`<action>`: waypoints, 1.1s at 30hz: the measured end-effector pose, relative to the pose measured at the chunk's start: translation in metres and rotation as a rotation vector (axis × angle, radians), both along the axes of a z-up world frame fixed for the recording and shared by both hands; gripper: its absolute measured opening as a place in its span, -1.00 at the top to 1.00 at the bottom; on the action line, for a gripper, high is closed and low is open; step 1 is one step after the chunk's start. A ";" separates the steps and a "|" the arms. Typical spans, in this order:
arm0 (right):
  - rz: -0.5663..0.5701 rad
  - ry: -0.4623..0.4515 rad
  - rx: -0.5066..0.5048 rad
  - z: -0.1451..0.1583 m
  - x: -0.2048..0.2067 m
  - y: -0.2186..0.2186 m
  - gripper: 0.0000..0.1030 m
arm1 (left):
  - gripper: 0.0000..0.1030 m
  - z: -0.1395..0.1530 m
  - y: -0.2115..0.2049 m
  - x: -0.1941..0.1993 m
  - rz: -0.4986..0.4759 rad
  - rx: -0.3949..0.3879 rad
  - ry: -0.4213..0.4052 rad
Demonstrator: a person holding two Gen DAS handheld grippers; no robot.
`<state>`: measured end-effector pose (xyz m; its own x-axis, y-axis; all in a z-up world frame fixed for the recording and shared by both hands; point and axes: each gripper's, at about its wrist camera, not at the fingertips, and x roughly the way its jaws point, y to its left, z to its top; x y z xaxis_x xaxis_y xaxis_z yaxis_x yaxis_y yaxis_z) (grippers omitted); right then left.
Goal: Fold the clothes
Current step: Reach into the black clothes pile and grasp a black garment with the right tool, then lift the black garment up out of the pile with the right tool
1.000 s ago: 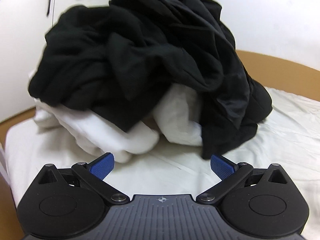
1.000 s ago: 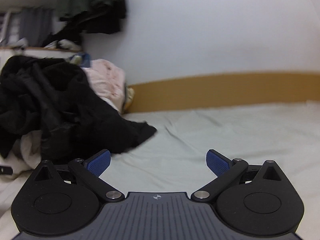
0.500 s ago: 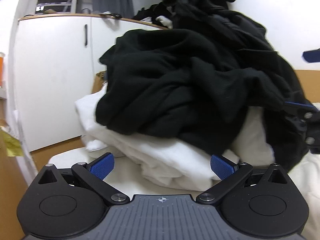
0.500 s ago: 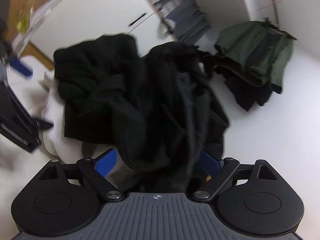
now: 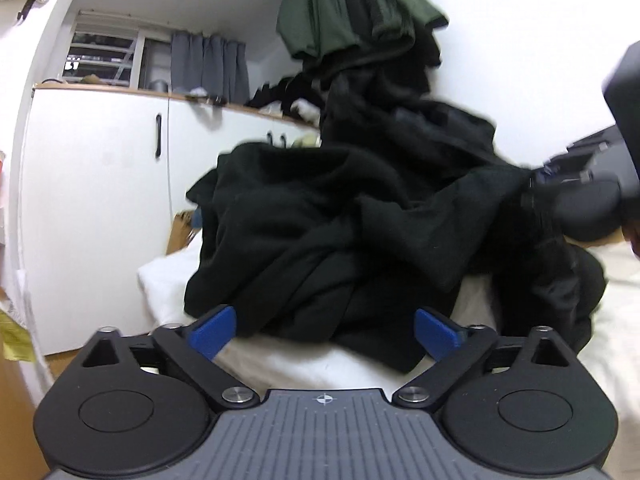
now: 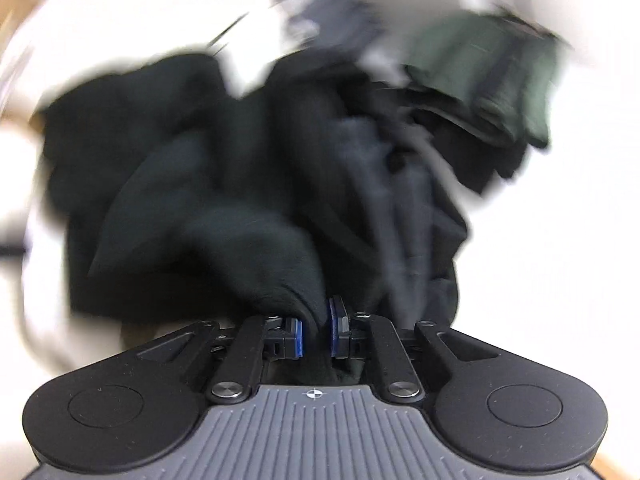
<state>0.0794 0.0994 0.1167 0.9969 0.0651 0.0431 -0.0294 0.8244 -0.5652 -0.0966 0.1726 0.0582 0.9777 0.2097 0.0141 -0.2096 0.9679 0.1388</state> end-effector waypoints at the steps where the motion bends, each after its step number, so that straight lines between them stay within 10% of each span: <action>1: 0.004 -0.007 0.038 0.007 -0.006 -0.007 0.89 | -0.98 0.001 -0.001 -0.002 -0.020 -0.002 -0.003; 18: -0.102 -0.209 0.356 0.079 -0.118 -0.089 0.92 | -0.83 0.007 -0.031 0.000 -0.109 -0.022 0.001; 23: -0.173 -0.322 0.379 0.089 -0.159 -0.126 0.92 | -0.95 0.016 -0.041 -0.040 -0.369 -0.028 -0.176; 33: -0.383 -0.274 0.507 0.076 -0.208 -0.215 0.92 | -0.99 0.016 -0.078 -0.046 -0.692 -0.112 -0.082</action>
